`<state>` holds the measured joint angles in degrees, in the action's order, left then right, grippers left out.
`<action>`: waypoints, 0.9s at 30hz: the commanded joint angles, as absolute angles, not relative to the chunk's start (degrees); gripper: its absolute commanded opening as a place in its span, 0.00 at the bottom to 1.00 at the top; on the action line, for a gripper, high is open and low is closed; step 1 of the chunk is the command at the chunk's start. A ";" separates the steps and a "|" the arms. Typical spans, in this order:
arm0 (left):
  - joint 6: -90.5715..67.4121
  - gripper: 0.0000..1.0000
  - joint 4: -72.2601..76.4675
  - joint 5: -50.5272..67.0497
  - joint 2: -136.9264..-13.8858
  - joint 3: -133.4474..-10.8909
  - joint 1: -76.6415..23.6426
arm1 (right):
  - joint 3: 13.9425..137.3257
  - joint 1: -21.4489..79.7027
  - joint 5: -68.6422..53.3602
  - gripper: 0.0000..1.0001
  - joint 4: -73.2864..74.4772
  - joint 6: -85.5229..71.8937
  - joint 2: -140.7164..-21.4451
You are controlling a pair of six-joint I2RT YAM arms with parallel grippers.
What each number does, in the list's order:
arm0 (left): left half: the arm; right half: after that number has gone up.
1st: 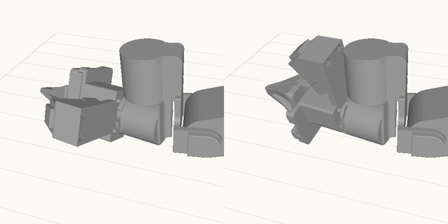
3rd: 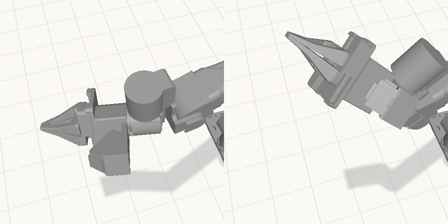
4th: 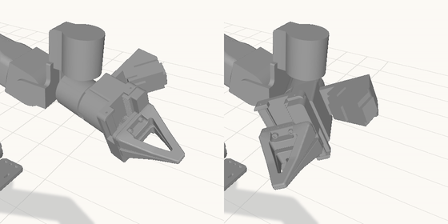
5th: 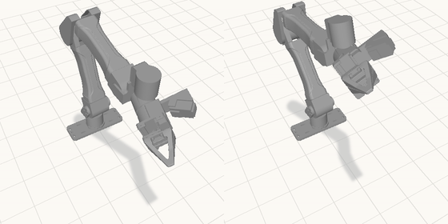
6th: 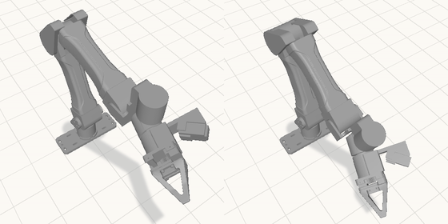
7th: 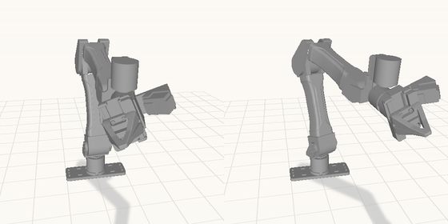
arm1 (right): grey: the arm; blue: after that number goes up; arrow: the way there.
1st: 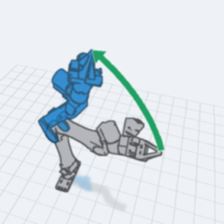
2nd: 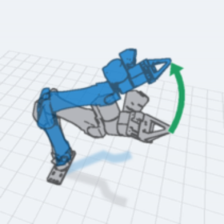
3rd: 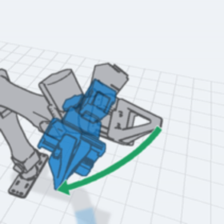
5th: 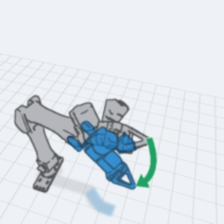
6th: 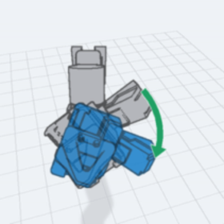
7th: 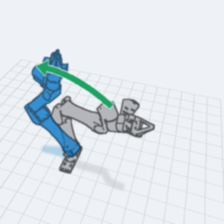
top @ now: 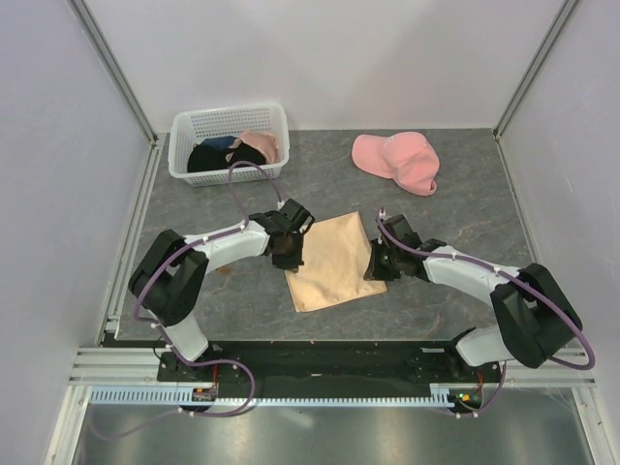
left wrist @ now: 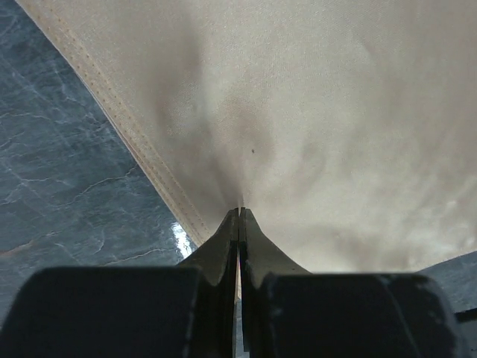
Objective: Fold the napkin into a case and place the utensils inside
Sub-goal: Rotate the square-folded napkin at the center of the board.
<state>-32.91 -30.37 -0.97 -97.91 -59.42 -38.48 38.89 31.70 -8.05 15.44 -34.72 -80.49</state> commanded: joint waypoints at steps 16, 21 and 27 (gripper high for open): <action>-47.27 0.02 -25.50 3.67 -94.40 -50.63 -45.26 | 47.71 29.53 6.24 0.00 13.27 -22.69 -92.44; -55.00 0.02 -17.33 10.10 -97.45 -50.44 -48.94 | 57.99 28.57 6.42 0.00 13.36 -17.85 -98.95; -57.04 0.02 -15.12 14.33 -103.09 -58.08 -54.92 | 69.42 27.86 3.34 0.00 16.86 -14.85 -105.29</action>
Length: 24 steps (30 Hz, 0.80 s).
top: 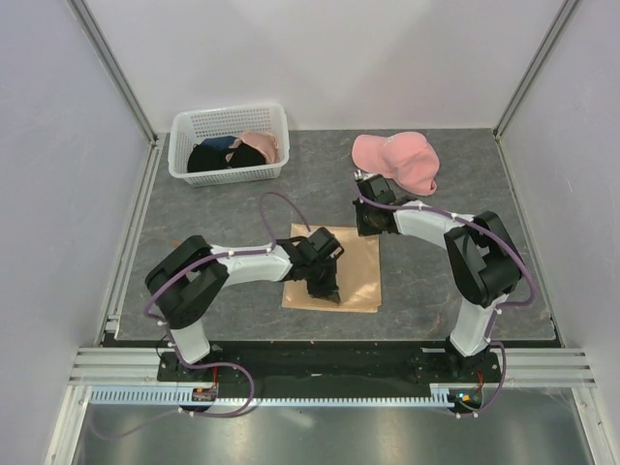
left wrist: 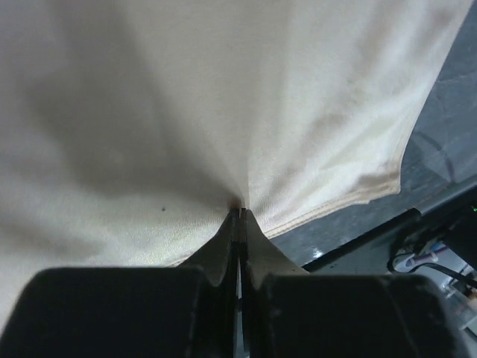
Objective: Fold the napkin into a case and place the utensils inside
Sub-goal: Rotate the square-folded napkin at the center of the board, then pick up the top corner of the square-folded napkin from the center of the board.
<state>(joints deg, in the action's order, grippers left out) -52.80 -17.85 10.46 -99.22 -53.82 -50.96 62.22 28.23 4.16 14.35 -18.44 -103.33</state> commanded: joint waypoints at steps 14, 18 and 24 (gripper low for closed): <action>-45.27 0.35 -34.35 0.19 -84.05 -54.94 -52.56 | 51.61 27.86 -6.05 0.54 31.38 -29.78 -78.68; -44.21 0.44 -37.00 -1.42 -79.90 -50.11 -49.58 | 44.05 27.86 -10.10 0.54 31.81 -33.12 -71.74; -43.68 0.53 -35.25 2.37 -78.58 -43.77 -46.32 | 37.01 27.86 -9.41 0.52 31.73 -34.98 -67.95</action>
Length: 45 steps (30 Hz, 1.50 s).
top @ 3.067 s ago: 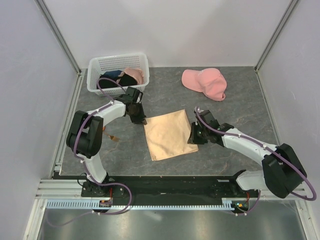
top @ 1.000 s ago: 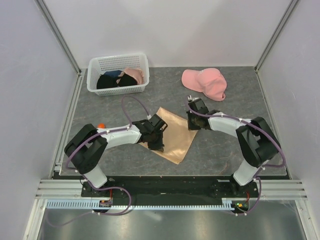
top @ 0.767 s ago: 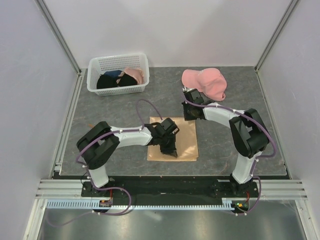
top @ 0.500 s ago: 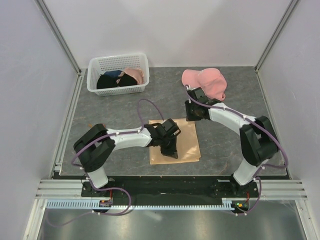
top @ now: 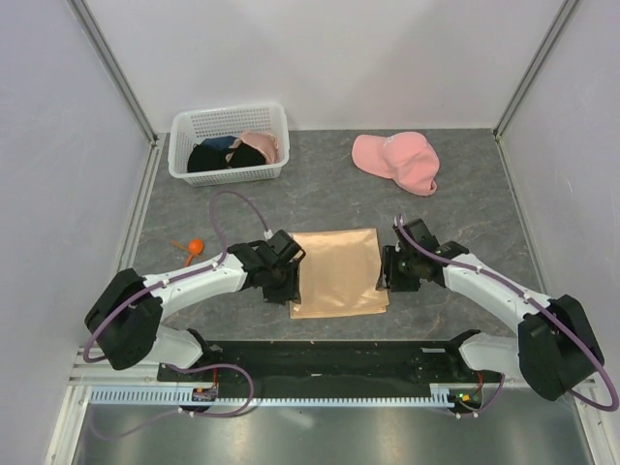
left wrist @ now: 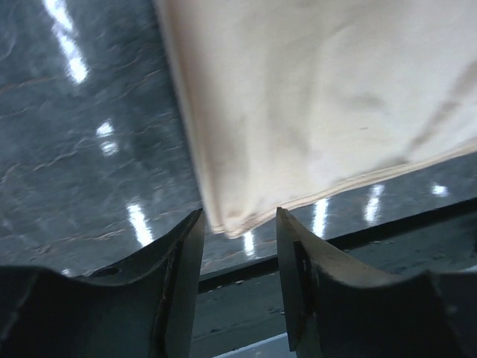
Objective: Fold the napkin into a case and place the utensils inside
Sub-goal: Pick up the top corner of the square-folded napkin from the center of the board.
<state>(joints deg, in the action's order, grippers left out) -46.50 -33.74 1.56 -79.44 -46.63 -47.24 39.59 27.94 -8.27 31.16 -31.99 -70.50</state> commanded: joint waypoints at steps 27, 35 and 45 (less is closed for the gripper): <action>-49.13 0.30 -26.98 9.05 -75.15 -33.14 -44.91 | 28.83 27.86 -11.78 0.47 27.69 -40.25 -63.72; -50.45 0.21 -23.91 11.95 -73.57 -30.59 -44.65 | 26.81 27.86 -13.71 0.38 26.19 -41.92 -62.49; -50.89 0.12 -22.41 12.22 -72.25 -29.27 -44.65 | 26.37 27.77 -15.12 0.29 25.31 -42.54 -62.14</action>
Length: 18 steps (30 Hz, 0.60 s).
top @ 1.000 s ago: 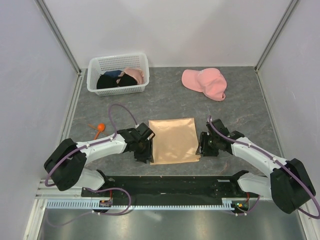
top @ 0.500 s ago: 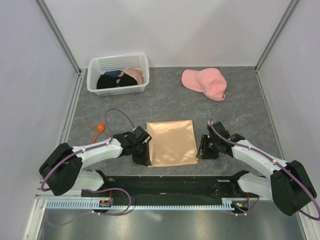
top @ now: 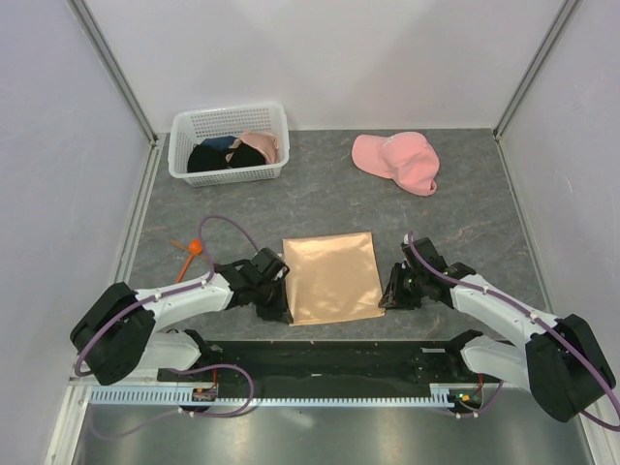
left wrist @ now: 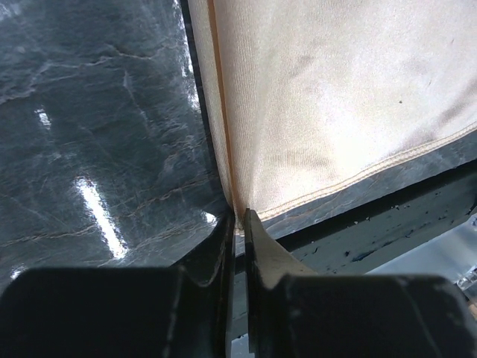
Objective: Fold the napkin into a case and place the utensils inside
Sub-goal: Pick up the top corner of the square-folded napkin from the center of the board.
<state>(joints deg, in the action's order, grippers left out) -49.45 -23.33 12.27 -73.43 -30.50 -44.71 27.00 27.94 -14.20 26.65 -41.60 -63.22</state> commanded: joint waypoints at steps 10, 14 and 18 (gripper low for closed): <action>-50.98 0.06 -21.98 12.39 -71.81 -28.57 -44.47 | 26.02 27.86 -16.26 0.22 25.22 -42.10 -62.67; -50.98 0.06 -22.06 12.48 -71.37 -28.48 -44.47 | 25.58 27.86 -16.17 0.28 25.22 -42.19 -62.23; -50.98 0.06 -22.15 12.48 -70.93 -28.30 -44.47 | 25.31 27.86 -16.08 0.25 25.14 -42.19 -62.14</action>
<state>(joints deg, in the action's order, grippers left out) -49.69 -22.20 12.45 -72.03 -29.28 -44.69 25.91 27.94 -15.53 26.11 -42.00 -62.94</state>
